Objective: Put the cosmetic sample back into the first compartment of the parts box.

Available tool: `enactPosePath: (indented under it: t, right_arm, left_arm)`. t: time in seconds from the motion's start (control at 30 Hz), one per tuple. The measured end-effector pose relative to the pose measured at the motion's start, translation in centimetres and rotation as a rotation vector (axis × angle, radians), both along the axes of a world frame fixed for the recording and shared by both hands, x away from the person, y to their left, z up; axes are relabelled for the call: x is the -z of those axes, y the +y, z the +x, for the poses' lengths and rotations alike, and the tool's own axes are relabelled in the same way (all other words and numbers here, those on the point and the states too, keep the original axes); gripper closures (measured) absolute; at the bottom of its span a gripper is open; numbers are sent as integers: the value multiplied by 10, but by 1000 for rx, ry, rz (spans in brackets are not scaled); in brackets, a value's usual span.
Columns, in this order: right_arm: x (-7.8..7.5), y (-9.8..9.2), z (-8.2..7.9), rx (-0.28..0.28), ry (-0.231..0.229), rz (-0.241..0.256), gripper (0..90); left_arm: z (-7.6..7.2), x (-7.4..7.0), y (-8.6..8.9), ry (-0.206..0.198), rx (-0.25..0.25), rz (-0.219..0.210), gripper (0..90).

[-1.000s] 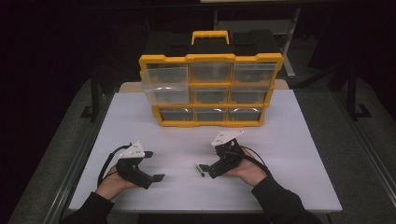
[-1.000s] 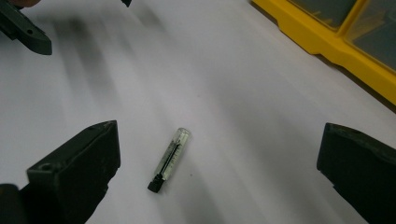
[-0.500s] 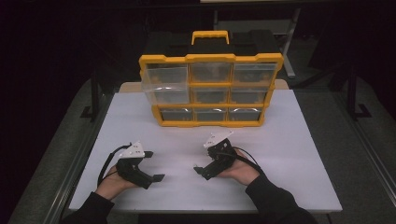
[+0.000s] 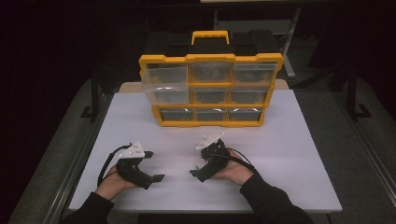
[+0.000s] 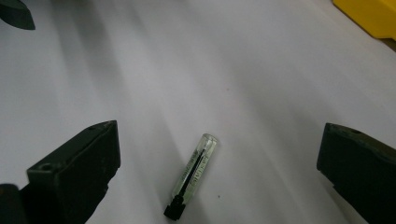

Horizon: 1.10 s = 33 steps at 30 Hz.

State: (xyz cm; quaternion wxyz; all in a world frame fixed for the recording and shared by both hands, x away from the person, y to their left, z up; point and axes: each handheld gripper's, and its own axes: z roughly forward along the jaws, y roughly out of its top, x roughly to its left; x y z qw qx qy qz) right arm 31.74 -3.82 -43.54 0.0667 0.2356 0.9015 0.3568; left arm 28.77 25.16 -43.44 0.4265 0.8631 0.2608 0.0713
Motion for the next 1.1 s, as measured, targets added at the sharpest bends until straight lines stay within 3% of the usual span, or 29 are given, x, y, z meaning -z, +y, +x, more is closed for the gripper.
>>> enactPosePath:
  t: [0.23, 0.37, 0.4, 0.53, 0.87, 1.1]
  right_arm:
    - [0, 4, 1, -12, 1, -32, 0]
    - [-1, 3, 1, -12, 2, -42, 54]
    - [-2, 3, 0, -4, 17, -40, 123]
    - [-2, 3, 0, -11, 26, -46, 180]
    - [-1, 4, -2, -51, 45, -94, 490]
    - [-1, 5, -3, -57, 75, -106, 596]
  left_arm:
    - [0, 0, 0, -1, 1, 0, 0]
    - [0, 0, 0, -1, 2, 3, 0]
    - [0, 0, 0, -1, 2, 3, 0]
    - [0, 0, 0, 0, 2, 1, 0]
    - [0, 0, 0, 0, 4, 1, 0]
    - [-1, 0, 0, 0, 5, 0, 0]
